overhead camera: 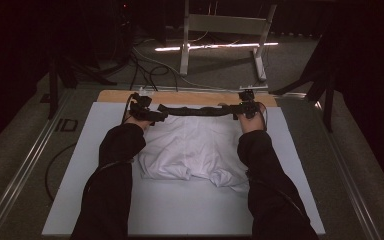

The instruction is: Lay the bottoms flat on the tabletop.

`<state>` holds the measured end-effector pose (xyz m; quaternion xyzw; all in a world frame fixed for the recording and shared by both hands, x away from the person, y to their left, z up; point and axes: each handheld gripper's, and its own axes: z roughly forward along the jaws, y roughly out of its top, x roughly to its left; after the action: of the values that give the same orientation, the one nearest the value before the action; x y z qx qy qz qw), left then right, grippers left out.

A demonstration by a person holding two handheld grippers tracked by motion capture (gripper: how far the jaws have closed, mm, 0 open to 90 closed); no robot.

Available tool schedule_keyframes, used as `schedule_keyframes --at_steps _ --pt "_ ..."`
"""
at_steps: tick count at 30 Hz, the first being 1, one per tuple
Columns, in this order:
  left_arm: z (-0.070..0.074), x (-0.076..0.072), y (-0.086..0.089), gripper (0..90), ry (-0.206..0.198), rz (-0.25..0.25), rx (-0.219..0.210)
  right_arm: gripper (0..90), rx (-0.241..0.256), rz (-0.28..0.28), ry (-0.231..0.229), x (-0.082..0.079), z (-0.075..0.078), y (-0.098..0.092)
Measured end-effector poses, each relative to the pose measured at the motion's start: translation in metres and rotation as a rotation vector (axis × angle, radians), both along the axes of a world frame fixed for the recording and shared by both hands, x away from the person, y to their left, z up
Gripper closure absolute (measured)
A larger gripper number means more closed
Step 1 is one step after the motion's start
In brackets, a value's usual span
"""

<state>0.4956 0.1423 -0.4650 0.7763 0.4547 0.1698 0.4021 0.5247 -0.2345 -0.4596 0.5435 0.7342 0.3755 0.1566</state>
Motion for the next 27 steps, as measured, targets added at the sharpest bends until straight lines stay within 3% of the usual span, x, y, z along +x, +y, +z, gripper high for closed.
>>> schedule_keyframes --at_steps 8,12,14,18,22,27 --pt "0.0 -0.015 -0.004 4.4 -0.006 -0.061 -0.006 14.1 -0.019 0.034 -0.031 -0.018 0.007 0.004" --pt "0.003 -0.027 -0.001 4.4 -0.023 -0.085 -0.039 14.1 0.0 0.047 -0.056 -0.029 0.009 0.003" --pt "0.005 -0.036 0.0 4.2 -0.036 -0.104 -0.058 14.0 0.001 0.063 -0.064 -0.037 0.009 0.004" --pt "0.008 -0.053 0.001 2.3 -0.049 -0.148 -0.057 13.8 0.008 0.082 -0.07 -0.051 0.008 0.004" --pt "0.014 -0.073 0.006 1.8 -0.088 -0.154 -0.085 13.8 0.025 0.111 -0.085 -0.067 0.013 0.007" --pt "0.025 -0.098 0.013 1.5 -0.117 -0.182 -0.087 13.1 0.027 0.17 -0.118 -0.089 0.019 0.015"
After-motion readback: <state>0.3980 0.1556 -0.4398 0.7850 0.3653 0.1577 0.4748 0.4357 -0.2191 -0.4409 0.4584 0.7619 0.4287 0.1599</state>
